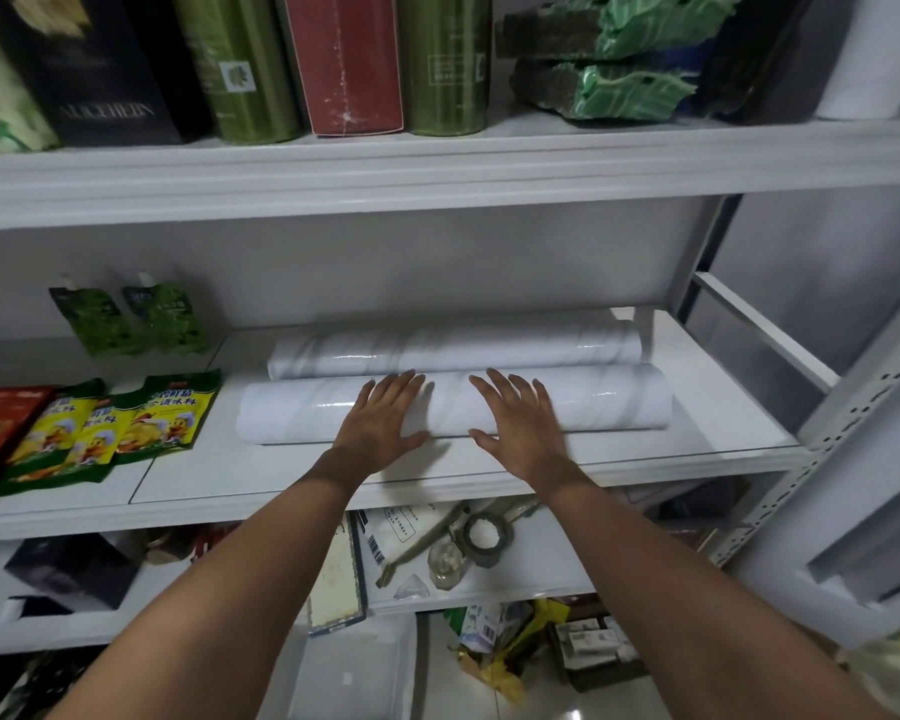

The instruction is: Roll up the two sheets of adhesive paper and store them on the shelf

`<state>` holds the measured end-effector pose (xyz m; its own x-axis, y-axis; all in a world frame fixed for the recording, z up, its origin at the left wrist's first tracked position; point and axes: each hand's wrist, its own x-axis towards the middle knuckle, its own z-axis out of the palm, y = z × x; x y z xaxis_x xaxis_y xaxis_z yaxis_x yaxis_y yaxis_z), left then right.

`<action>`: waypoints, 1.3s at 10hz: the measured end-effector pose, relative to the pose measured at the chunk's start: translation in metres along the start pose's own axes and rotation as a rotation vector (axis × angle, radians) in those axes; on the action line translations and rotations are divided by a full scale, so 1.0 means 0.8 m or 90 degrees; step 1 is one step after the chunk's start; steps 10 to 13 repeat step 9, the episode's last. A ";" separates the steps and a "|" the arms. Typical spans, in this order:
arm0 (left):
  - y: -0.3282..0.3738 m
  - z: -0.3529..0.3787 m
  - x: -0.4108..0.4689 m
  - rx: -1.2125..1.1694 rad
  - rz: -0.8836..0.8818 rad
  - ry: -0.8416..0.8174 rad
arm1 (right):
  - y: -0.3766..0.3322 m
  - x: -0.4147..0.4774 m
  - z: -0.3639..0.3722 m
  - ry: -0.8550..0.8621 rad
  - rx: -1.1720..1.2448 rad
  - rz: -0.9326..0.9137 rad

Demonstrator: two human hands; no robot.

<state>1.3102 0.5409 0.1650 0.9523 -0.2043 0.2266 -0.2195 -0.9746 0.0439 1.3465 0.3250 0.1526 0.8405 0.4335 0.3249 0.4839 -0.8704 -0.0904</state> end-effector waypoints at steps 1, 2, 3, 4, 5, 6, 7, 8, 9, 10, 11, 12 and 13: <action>0.004 -0.007 -0.002 -0.003 -0.010 -0.042 | -0.006 -0.003 -0.004 -0.040 0.006 0.034; 0.007 -0.007 -0.009 -0.013 -0.007 -0.041 | -0.011 -0.012 -0.005 -0.053 0.004 0.033; 0.003 -0.011 -0.016 -0.014 -0.001 -0.032 | -0.012 -0.019 -0.009 -0.054 0.003 0.030; -0.002 -0.022 -0.019 0.003 -0.016 -0.033 | -0.015 -0.021 -0.015 -0.051 0.011 0.039; -0.005 -0.032 -0.019 -0.001 -0.020 -0.039 | -0.021 -0.020 -0.024 -0.048 0.009 0.033; -0.002 -0.042 -0.019 -0.011 -0.019 -0.042 | -0.029 -0.020 -0.035 -0.048 0.031 0.039; 0.003 -0.048 -0.019 -0.017 -0.013 -0.048 | -0.031 -0.022 -0.040 -0.056 0.034 0.045; 0.011 -0.057 -0.027 -0.034 -0.010 -0.050 | -0.037 -0.031 -0.051 -0.061 0.024 0.047; 0.014 -0.068 -0.029 -0.028 0.010 -0.046 | -0.042 -0.030 -0.065 -0.061 0.015 0.053; 0.014 -0.068 -0.029 -0.028 0.010 -0.046 | -0.042 -0.030 -0.065 -0.061 0.015 0.053; 0.014 -0.068 -0.029 -0.028 0.010 -0.046 | -0.042 -0.030 -0.065 -0.061 0.015 0.053; 0.014 -0.068 -0.029 -0.028 0.010 -0.046 | -0.042 -0.030 -0.065 -0.061 0.015 0.053; 0.014 -0.068 -0.029 -0.028 0.010 -0.046 | -0.042 -0.030 -0.065 -0.061 0.015 0.053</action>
